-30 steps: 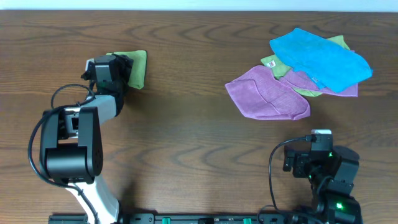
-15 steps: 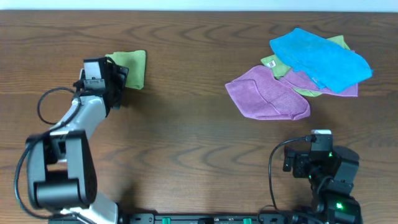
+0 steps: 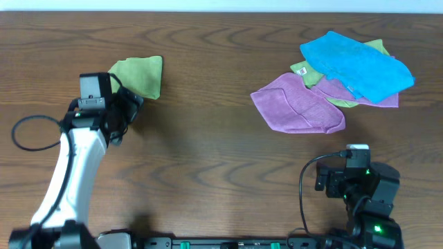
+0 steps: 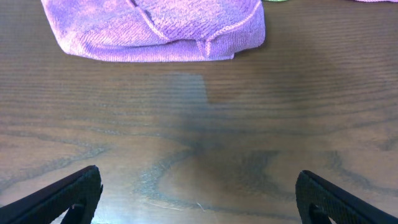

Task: Fold the cloth
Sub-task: 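Open the left gripper and pull it back toward the front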

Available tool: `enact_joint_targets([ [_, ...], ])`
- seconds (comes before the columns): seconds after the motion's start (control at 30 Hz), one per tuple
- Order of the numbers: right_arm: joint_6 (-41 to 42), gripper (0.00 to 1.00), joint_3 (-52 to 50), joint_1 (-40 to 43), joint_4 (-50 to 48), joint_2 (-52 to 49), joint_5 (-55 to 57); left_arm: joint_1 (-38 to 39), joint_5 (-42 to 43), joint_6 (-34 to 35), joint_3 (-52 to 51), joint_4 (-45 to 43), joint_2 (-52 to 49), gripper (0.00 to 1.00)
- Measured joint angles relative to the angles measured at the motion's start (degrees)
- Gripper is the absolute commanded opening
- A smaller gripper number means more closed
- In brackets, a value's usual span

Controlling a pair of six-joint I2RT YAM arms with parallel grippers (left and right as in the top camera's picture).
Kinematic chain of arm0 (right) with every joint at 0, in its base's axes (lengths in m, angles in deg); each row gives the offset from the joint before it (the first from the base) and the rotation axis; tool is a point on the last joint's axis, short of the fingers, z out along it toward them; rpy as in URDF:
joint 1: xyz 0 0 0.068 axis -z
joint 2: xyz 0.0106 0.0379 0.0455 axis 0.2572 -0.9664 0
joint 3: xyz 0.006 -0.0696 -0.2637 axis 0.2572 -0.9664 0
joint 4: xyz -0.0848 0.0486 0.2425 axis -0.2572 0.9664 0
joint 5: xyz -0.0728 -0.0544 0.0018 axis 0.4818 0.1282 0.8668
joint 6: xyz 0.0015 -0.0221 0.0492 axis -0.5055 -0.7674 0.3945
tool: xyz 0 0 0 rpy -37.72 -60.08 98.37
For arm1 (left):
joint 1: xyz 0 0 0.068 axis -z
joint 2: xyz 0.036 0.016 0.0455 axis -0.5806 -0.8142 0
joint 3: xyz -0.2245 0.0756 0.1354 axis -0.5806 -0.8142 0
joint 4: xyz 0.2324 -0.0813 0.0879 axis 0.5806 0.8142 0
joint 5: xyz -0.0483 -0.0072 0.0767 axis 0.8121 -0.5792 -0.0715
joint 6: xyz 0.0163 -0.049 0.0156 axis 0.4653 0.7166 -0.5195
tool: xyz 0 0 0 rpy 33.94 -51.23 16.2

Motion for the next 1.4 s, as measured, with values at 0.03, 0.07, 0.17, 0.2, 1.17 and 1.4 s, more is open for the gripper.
enact_joint_targets([
  [0.03, 0.0, 0.99, 0.0, 0.0, 0.0, 0.0, 0.0, 0.0, -0.4, -1.7, 0.0, 1.8, 0.9, 0.95],
  [0.07, 0.0, 0.99, 0.0, 0.0, -0.1, 0.0, 0.0, 0.0, -1.2, -4.1, 0.0, 4.1, 2.0, 0.95],
  [0.17, 0.0, 0.99, 0.0, 0.0, -0.2, 0.0, 0.0, 0.0, -3.7, -9.6, 0.0, 10.2, 4.6, 0.95],
  [0.2, 0.0, 0.99, 0.0, 0.0, -0.1, 0.0, 0.0, 0.0, -4.7, -11.6, 0.0, 12.5, 5.7, 0.96],
  [1.17, -1.2, 0.99, 0.0, 0.0, 3.9, 0.0, 0.1, 0.0, -12.9, -22.6, 0.0, 29.4, 20.1, 0.96],
  [1.4, -4.6, 0.99, -3.1, 0.0, 2.6, 0.0, -0.6, 0.0, -12.7, -22.7, 0.0, 29.4, 20.1, 0.95],
])
